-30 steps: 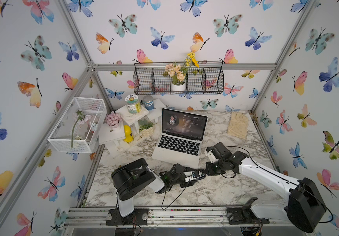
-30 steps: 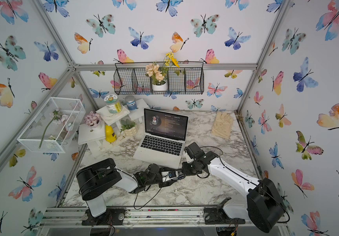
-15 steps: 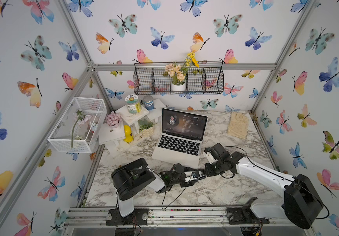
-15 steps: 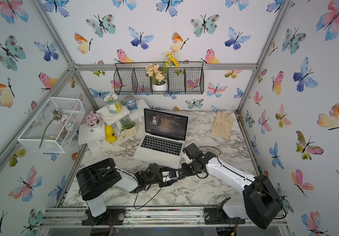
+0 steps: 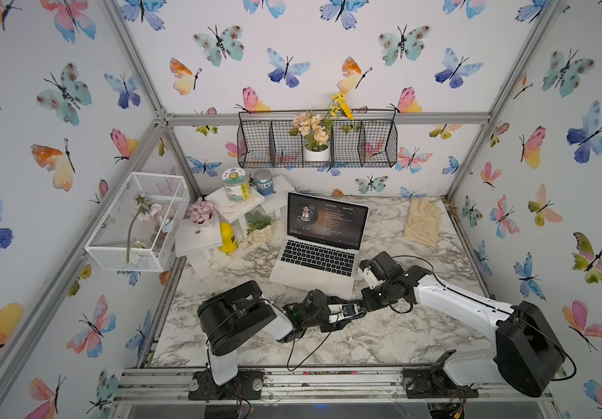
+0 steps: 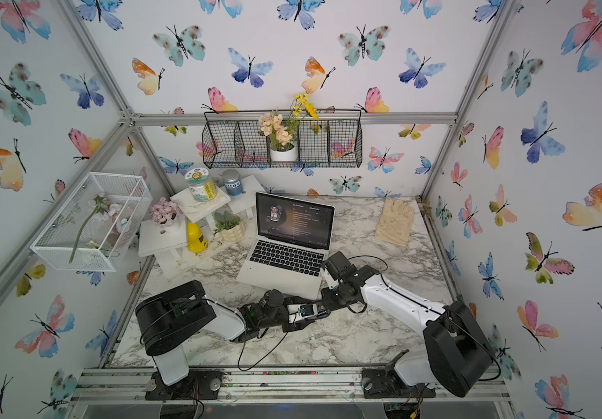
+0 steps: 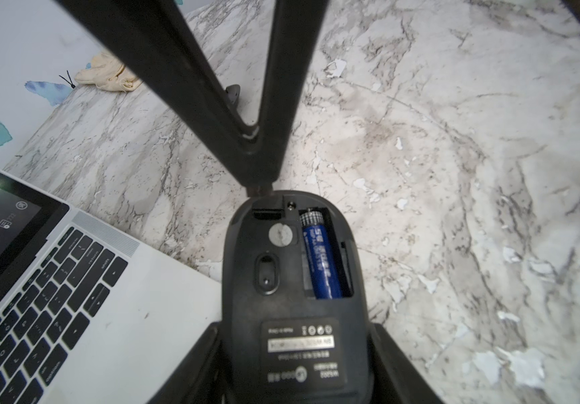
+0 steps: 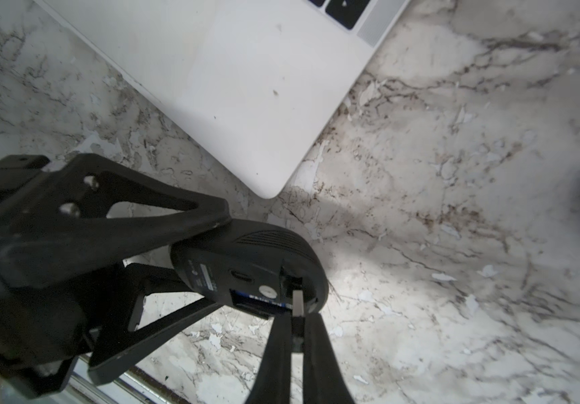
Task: Remove the wireless mouse receiver from the laptop
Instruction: Insert the USB plug into the mouse.
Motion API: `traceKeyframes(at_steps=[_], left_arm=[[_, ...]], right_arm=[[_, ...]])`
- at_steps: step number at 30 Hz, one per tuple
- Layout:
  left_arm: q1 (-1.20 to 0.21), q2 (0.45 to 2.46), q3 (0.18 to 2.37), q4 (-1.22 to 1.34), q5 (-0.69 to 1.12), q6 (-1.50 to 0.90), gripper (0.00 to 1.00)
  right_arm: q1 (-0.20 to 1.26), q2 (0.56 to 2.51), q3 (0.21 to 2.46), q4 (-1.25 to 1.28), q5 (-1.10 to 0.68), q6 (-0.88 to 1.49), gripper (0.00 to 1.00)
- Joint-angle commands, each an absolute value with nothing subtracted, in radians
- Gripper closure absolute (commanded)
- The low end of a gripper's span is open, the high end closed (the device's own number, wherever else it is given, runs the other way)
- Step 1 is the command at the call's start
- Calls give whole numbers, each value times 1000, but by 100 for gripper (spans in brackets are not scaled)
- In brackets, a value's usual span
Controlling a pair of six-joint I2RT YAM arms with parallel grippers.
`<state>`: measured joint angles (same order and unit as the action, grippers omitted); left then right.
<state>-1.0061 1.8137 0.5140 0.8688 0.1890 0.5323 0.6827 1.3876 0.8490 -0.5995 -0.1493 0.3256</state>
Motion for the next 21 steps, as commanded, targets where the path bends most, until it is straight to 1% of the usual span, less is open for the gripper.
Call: traceKeyframes(at_steps=[1, 10, 21], left_arm=[[-1005, 1842, 515, 775, 203, 554, 96], [-1005, 1841, 515, 773, 201, 555, 97], [-1005, 1845, 518, 771, 202, 556, 98]], right_arm=[[691, 1393, 883, -625, -115, 284, 98], [710, 1437, 907, -651, -97, 277, 98], [715, 1456, 884, -645, -98, 286, 98]])
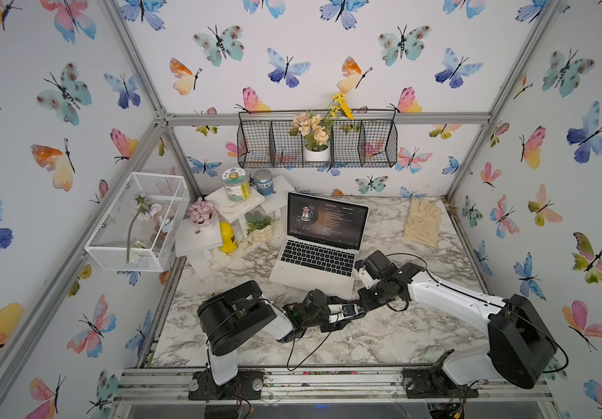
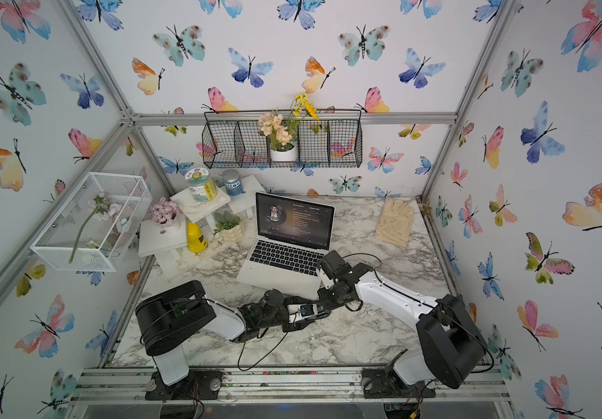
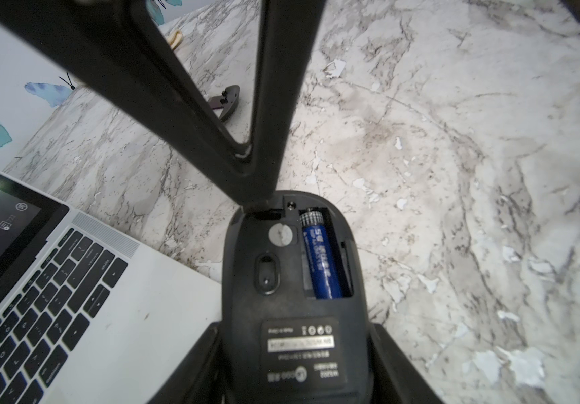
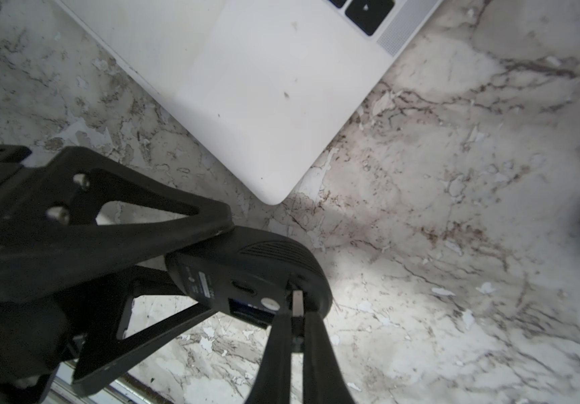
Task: Remove the wireless mouse receiver from the laptop
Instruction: Insert the USB plug into the mouse.
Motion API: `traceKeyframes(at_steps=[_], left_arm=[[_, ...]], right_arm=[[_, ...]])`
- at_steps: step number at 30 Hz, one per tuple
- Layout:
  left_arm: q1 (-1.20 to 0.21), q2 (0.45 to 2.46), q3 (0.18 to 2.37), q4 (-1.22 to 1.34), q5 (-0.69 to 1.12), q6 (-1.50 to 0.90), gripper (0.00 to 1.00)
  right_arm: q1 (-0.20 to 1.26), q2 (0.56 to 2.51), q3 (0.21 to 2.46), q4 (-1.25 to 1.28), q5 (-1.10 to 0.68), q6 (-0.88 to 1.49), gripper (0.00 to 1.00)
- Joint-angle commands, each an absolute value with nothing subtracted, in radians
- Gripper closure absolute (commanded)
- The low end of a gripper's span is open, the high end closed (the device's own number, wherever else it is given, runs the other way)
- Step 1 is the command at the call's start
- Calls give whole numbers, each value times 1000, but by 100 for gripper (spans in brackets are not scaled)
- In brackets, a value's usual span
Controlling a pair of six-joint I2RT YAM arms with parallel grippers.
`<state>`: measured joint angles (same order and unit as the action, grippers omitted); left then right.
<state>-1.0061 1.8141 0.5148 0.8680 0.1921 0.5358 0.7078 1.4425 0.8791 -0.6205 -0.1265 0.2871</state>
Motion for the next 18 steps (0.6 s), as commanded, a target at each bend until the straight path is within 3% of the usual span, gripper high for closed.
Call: traceKeyframes(at_steps=[1, 18], left_arm=[[-1005, 1845, 518, 770, 204, 557, 98], [-1005, 1850, 524, 761, 210, 557, 99]], right_arm=[[716, 1456, 880, -640, -101, 287, 98], [724, 1463, 833, -604, -103, 308, 98]])
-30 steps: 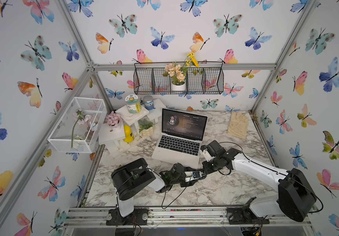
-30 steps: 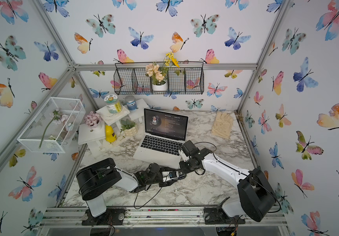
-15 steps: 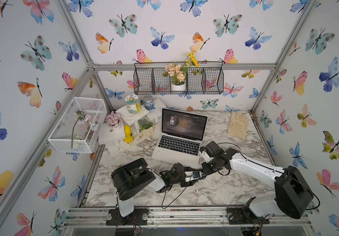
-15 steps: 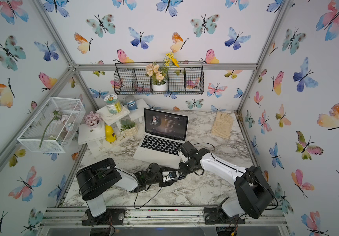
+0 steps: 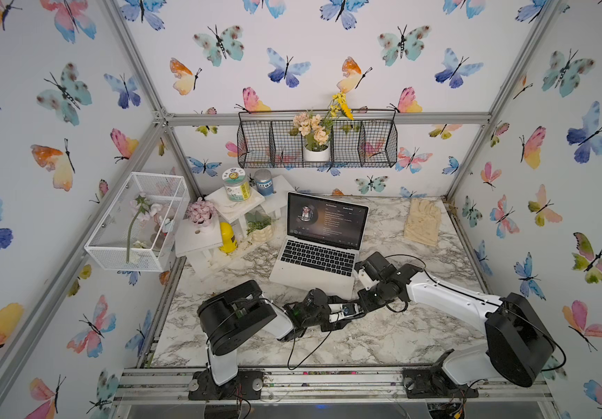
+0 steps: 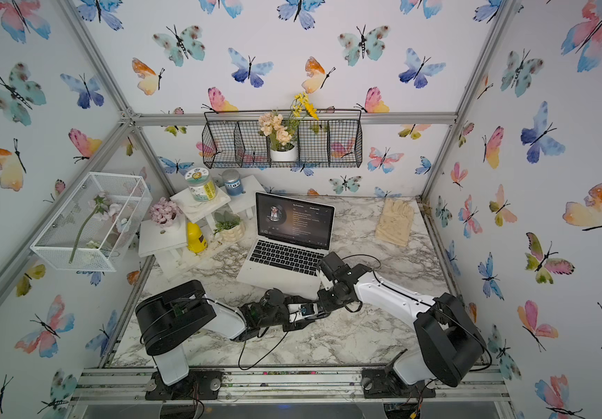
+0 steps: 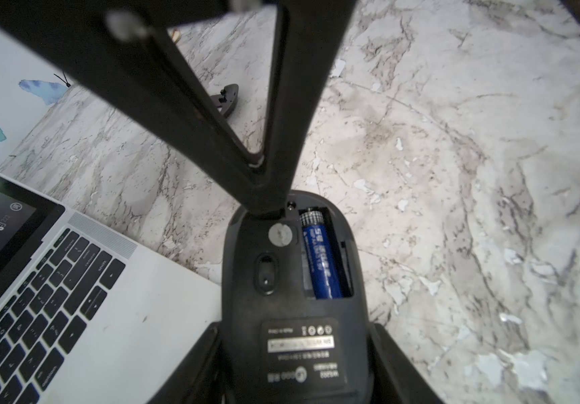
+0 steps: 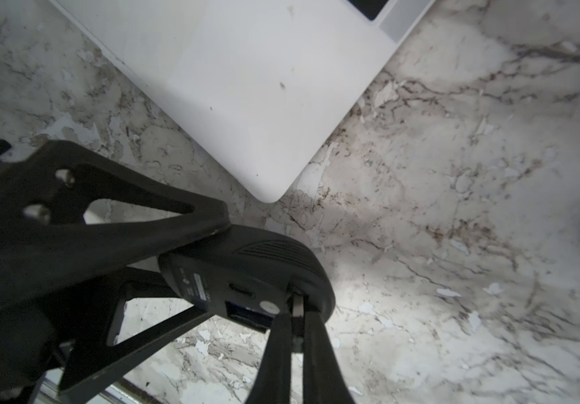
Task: Remove the wireless mouse receiver from the laptop
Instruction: Insert the USB plug into the mouse.
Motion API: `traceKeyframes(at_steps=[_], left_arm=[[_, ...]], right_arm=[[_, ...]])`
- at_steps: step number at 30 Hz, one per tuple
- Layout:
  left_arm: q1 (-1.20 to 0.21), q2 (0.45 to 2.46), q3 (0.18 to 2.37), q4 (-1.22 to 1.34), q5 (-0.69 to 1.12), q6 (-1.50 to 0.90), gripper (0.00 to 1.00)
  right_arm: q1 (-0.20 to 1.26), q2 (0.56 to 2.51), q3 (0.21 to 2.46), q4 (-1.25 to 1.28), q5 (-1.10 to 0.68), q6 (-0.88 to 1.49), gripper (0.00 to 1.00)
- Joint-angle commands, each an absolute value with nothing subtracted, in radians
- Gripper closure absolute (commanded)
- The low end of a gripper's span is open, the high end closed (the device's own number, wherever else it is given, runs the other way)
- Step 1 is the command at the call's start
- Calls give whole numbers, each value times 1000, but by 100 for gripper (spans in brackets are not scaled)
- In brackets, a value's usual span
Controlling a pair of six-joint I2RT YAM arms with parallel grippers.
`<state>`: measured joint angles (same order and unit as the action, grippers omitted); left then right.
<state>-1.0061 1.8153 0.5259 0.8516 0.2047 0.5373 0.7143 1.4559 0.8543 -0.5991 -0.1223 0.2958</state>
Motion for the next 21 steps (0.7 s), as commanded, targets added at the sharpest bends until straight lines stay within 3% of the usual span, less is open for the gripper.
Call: traceKeyframes(at_steps=[1, 19, 21], left_arm=[[-1005, 1850, 525, 757, 212, 557, 99], [-1005, 1864, 541, 735, 244, 556, 100], [-1006, 1867, 543, 733, 247, 555, 100]], right_arm=[[725, 1463, 829, -601, -102, 307, 98], [744, 1456, 828, -506, -37, 343, 98], [746, 1456, 825, -500, -43, 349, 95]])
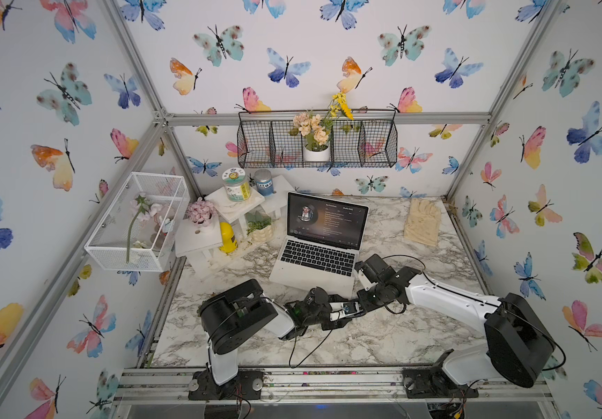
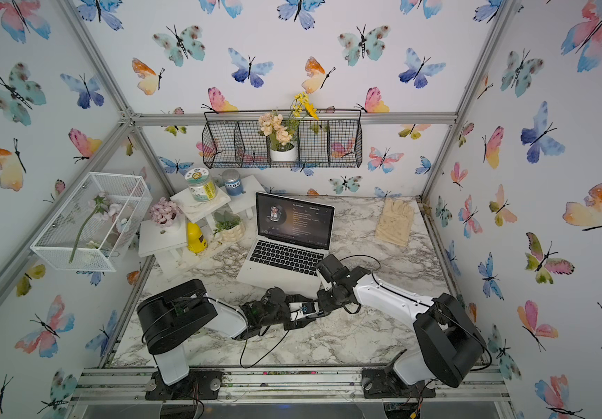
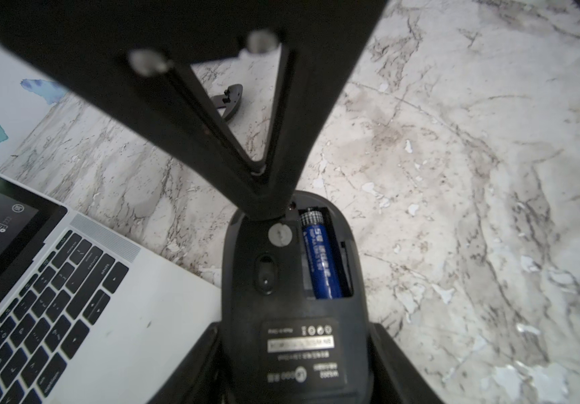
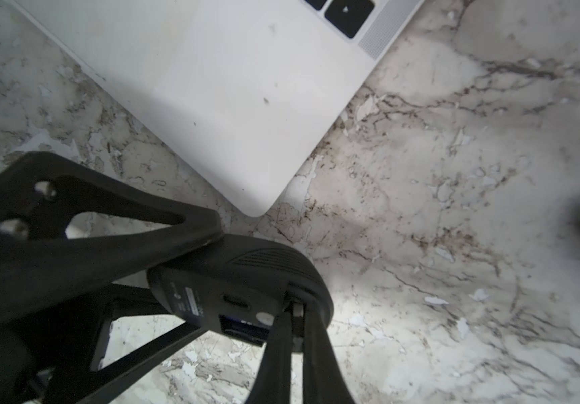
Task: Remove the wireless mouse receiver from the laptop
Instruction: Insert the USB plug into the mouse.
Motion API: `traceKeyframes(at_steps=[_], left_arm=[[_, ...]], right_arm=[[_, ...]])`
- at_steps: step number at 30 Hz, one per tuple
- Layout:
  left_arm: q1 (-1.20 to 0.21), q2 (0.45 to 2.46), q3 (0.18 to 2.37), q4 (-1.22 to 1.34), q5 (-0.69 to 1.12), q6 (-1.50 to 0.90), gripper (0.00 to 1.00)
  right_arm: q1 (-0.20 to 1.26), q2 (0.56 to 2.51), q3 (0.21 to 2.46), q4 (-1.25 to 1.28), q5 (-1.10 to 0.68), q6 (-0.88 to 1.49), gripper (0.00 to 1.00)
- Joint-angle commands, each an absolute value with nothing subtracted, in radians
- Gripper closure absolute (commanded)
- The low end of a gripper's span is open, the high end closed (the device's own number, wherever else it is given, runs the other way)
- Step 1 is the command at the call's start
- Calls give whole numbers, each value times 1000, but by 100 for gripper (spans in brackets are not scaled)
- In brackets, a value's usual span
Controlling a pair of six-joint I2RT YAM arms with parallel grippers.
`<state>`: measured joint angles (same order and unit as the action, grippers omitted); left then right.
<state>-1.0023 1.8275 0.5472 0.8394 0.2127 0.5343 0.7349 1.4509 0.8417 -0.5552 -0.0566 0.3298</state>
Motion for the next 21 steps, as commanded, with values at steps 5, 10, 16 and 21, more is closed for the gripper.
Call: traceKeyframes(at_steps=[5, 10, 16, 21], left_arm=[[-1006, 1868, 545, 729, 245, 557, 100], [-1006, 1871, 550, 721, 247, 556, 100], [-1006, 1876, 552, 722, 250, 553, 100], [-1005, 1881, 552, 726, 260, 548, 100]], right_arm=[[746, 1451, 829, -500, -45, 354, 81], [746, 1450, 834, -497, -53, 360, 70], [746, 1438, 838, -513, -42, 367, 58], [746, 1412, 833, -509, -51, 376, 53]])
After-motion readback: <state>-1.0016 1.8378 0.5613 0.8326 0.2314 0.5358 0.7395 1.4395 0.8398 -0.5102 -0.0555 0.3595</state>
